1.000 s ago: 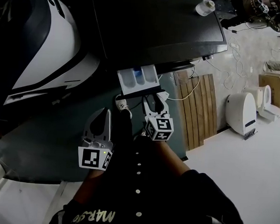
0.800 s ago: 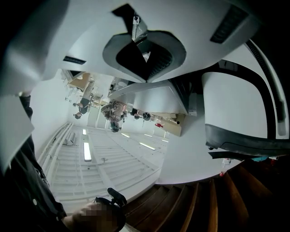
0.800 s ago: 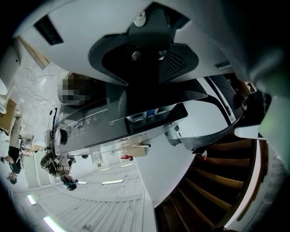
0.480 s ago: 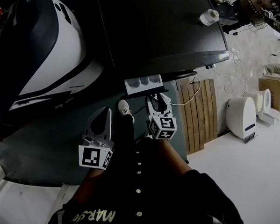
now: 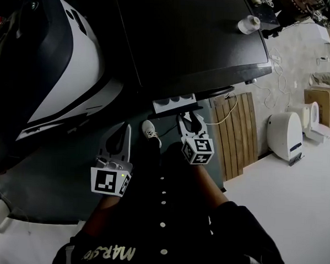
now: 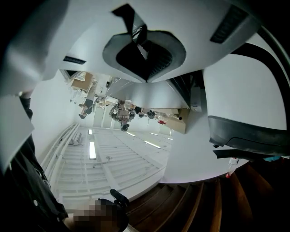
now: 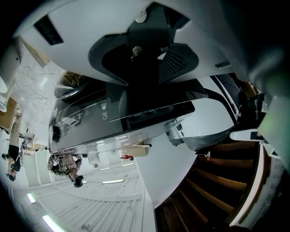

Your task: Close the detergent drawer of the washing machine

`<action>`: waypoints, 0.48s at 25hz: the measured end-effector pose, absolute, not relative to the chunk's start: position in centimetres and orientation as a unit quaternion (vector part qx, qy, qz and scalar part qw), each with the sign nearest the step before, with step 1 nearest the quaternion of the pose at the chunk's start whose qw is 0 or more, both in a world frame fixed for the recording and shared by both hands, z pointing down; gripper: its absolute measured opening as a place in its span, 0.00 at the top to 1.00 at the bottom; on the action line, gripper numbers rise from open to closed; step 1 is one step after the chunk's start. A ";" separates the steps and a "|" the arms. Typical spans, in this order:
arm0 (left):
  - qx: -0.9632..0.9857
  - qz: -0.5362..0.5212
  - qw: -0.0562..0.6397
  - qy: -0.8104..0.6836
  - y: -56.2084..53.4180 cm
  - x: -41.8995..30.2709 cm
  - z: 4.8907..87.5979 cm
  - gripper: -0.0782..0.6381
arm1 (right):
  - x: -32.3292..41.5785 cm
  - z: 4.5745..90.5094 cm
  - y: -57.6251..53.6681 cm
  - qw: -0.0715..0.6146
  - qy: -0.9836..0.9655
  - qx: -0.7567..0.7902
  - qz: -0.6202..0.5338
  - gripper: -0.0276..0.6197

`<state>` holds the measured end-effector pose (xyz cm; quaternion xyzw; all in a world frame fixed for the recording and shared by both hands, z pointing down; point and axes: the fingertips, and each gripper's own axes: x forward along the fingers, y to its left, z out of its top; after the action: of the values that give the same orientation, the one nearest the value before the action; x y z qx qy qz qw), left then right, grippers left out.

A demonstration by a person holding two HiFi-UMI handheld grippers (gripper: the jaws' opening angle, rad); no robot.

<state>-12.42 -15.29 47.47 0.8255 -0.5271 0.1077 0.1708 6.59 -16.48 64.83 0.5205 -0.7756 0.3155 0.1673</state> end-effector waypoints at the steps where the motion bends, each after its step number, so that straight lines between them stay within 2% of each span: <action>1: 0.825 0.108 0.170 -0.528 -15.5 -12.7 47.5 0.89 | 6.5 64.7 -16.6 0.170 -0.775 0.520 0.316 0.65; 12: 0.824 0.116 0.175 -0.527 -15.9 -11.3 48.0 0.89 | 6.0 64.3 -17.3 0.166 -0.778 0.514 0.321 0.65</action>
<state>-11.33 -15.87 48.04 0.8238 -0.5266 0.1163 0.1750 5.99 -17.31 64.28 0.5144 -0.7776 0.3214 0.1656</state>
